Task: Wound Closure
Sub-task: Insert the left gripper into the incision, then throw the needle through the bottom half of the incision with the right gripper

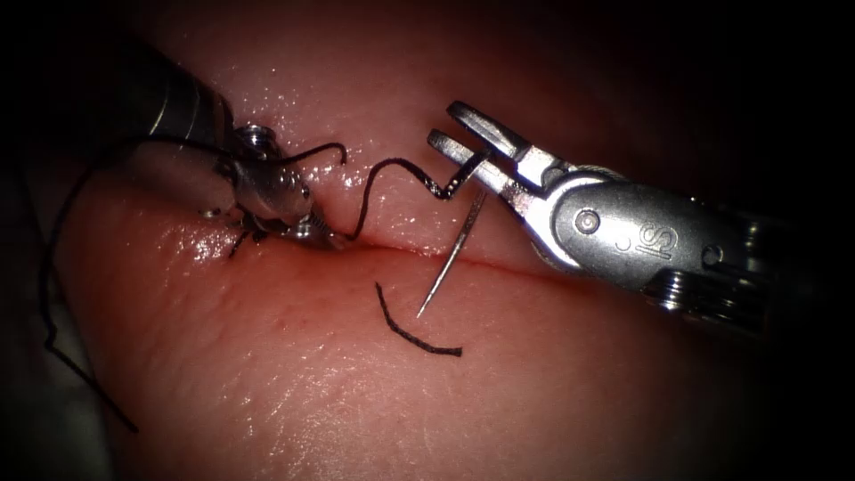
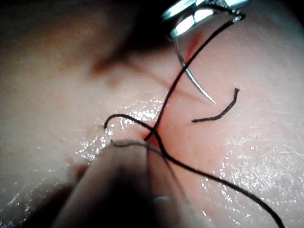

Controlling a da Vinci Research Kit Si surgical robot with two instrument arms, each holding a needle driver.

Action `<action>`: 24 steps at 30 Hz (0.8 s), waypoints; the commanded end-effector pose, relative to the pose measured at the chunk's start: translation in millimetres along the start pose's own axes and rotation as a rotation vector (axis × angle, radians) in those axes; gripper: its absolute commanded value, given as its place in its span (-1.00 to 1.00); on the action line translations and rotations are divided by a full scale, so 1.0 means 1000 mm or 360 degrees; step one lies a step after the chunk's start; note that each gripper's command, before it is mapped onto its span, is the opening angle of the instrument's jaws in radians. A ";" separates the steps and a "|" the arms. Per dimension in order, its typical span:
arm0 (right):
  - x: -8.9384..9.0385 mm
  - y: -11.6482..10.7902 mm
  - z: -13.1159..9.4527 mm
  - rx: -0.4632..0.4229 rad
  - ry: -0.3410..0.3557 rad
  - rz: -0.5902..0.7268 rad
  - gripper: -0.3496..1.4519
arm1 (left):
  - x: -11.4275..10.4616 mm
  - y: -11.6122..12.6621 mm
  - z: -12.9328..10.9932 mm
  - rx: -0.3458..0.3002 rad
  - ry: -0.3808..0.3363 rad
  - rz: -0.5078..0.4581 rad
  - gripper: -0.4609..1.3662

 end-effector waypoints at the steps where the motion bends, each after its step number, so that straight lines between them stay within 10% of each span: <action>1: -0.0001 -0.0001 0.0000 -0.0012 0.0001 -0.0002 -1.00 | -0.0002 0.0000 -0.0002 0.0012 -0.0004 0.0001 0.08; 11: -0.0009 -0.0002 0.0010 -0.0004 0.0014 -0.0006 -1.00 | -0.0006 0.0003 -0.0005 0.0017 -0.0011 0.0030 0.63; 24: -0.0016 -0.0015 0.0046 0.0059 0.0109 -0.0196 -1.00 | -0.0008 0.0007 -0.0010 -0.0012 0.0006 0.0040 0.65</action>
